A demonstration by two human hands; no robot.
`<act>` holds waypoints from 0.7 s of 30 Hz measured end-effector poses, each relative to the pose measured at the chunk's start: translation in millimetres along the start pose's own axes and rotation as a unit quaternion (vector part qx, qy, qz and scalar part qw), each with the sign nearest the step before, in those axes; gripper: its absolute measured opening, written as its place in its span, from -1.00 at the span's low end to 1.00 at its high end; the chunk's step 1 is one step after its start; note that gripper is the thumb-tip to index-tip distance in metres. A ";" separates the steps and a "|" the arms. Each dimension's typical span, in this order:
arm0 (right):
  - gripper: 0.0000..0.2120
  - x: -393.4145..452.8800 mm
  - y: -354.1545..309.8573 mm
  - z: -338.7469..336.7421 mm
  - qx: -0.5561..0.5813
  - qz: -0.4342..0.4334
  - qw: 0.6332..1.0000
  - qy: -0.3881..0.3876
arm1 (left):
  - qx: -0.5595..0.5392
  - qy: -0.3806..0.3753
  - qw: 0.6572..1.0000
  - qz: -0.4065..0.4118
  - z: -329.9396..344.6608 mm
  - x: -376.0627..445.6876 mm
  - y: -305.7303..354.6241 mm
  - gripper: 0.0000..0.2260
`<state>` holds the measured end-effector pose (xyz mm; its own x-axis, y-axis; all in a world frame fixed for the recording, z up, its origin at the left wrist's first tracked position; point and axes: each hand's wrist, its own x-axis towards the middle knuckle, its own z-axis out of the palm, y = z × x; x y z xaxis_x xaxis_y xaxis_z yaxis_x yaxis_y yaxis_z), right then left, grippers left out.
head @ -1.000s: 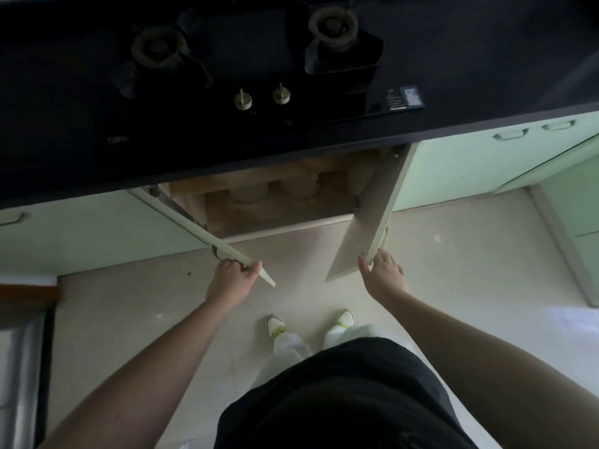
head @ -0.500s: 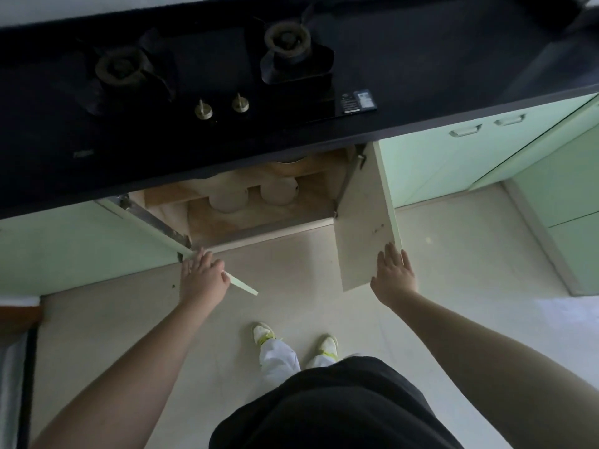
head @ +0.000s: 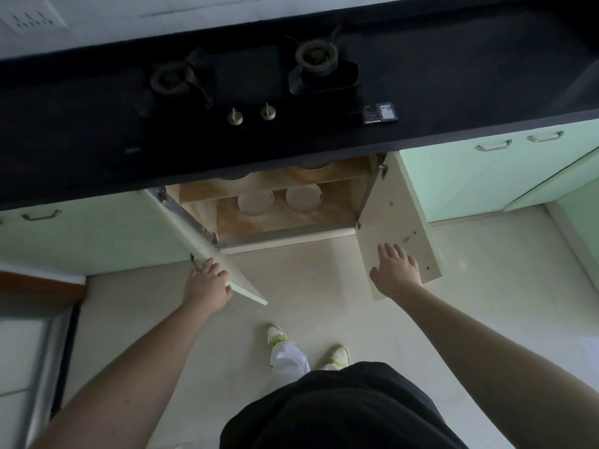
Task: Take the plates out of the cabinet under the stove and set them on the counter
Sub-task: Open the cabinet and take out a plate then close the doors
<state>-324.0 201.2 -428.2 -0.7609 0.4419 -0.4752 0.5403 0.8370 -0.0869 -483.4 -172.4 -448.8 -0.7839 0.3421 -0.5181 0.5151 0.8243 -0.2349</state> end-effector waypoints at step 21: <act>-0.37 -18.3 -153.2 7.2 -0.072 -0.210 0.975 0.003 | -0.020 -0.045 0.992 -0.116 65.0 -106.5 -128.2 -0.58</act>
<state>-390.3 62.6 -412.5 -0.9066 0.0531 -0.4185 0.1261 0.9808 -0.1487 -443.4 -343.8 -417.0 -0.8442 0.1009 -0.5264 0.3095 0.8936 -0.3251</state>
